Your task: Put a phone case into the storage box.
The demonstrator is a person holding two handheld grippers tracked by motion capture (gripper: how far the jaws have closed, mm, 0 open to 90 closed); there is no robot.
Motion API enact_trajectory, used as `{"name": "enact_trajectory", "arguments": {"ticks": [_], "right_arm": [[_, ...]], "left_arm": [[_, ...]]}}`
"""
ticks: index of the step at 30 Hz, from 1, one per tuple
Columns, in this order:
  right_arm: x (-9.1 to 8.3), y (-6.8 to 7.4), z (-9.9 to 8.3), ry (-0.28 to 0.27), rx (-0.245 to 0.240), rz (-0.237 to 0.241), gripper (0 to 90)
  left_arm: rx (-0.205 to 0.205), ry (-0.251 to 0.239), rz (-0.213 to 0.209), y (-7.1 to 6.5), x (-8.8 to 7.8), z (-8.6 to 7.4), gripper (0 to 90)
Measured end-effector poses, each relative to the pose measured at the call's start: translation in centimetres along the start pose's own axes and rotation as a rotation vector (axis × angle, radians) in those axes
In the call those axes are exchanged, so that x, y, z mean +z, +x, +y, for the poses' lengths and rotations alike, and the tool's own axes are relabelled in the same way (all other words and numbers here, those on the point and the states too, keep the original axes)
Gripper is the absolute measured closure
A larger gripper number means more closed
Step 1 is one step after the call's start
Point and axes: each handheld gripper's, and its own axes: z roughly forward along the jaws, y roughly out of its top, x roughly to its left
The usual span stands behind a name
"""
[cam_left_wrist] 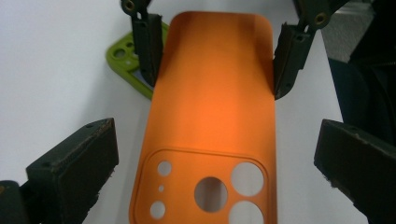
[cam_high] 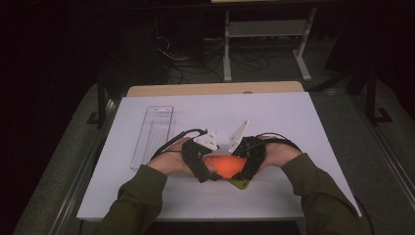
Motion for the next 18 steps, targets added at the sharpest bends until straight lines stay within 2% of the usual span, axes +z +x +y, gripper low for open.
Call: {"name": "enact_trajectory", "arguments": {"ticks": [4, 9, 10, 12, 13, 15, 16, 18], "right_arm": [[0.1, 0.4, 0.4, -0.005, -0.016, 0.008, 15.3], [0.0, 0.5, 0.7, -0.013, -0.037, 0.009, 15.3], [0.0, 0.5, 0.7, -0.015, -0.039, 0.007, 15.3], [-0.1, 0.5, 0.8, -0.026, -0.045, 0.011, 15.3], [-0.2, 0.6, 0.8, -0.026, -0.040, 0.010, 15.3], [-0.2, 0.6, 0.8, -0.029, -0.045, 0.008, 15.3], [-0.3, 0.6, 0.8, -0.034, -0.043, 0.012, 15.3], [-0.3, 0.6, 0.8, -0.040, -0.046, 0.013, 15.3]], "left_arm": [[0.013, 0.029, 0.002, 0.0, 0.5, -0.1, 0.0], [0.006, 0.071, -0.013, -0.1, 1.1, -0.2, 0.0], [0.017, 0.082, -0.005, -0.1, 1.1, -0.2, 0.0], [0.000, 0.089, -0.015, -0.2, 1.3, -0.3, 0.3], [0.019, 0.098, -0.020, -0.1, 1.3, -0.3, 3.4], [0.012, 0.099, -0.027, -0.2, 1.5, -0.3, 6.1], [0.021, 0.113, -0.030, -0.1, 1.4, -0.3, 6.5], [0.003, 0.102, -0.031, -0.2, 1.5, -0.3, 6.9]]}}
